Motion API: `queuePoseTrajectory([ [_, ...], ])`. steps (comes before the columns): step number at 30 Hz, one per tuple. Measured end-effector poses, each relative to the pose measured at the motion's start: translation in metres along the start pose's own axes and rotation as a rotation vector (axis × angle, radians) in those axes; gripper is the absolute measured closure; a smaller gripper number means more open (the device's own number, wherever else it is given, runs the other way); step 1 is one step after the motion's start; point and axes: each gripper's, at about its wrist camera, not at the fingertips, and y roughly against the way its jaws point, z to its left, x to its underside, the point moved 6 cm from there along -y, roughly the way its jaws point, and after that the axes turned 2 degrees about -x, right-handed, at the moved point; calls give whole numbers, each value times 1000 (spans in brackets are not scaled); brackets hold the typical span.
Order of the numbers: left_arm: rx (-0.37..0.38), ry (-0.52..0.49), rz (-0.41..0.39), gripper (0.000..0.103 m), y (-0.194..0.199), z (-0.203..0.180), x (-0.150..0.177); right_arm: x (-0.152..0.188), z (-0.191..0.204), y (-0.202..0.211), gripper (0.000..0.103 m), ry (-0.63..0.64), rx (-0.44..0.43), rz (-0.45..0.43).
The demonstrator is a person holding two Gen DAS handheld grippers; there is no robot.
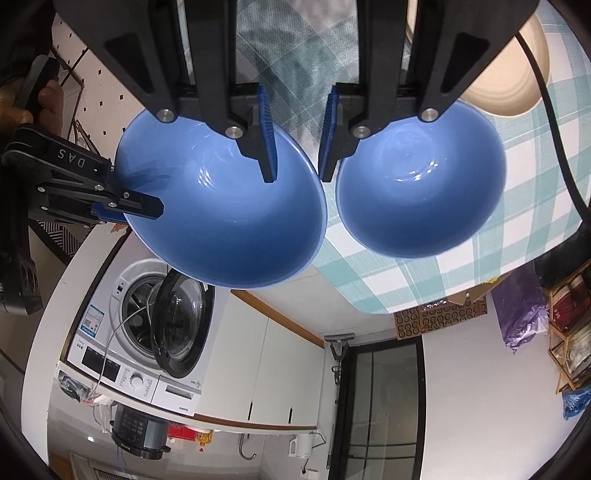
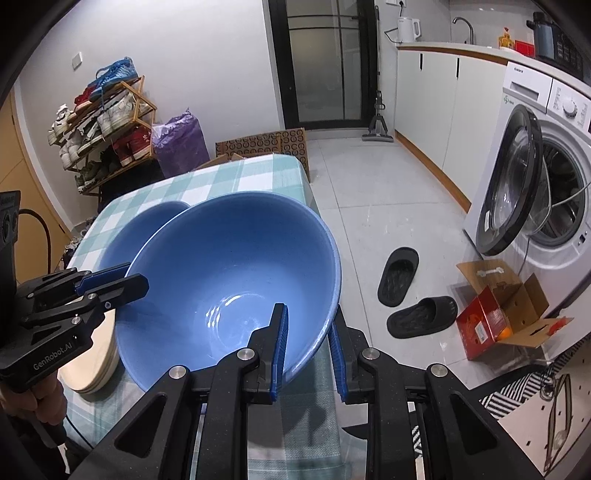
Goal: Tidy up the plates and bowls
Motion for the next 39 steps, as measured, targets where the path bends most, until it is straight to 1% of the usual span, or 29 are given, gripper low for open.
queuePoseTrajectory([
  [12, -32, 6, -68, 82, 38, 12, -7, -14, 30, 33, 81, 47, -7, -56],
  [19, -56, 21, -100, 82, 56, 27, -12, -28, 53, 45, 81, 79, -22, -84],
  [27, -97, 39, -125, 82, 74, 49, -13, -41, 82, 48, 81, 108, -49, -103],
  [39, -136, 82, -153, 82, 94, 82, -15, -64, 123, 48, 81, 151, -90, -132],
])
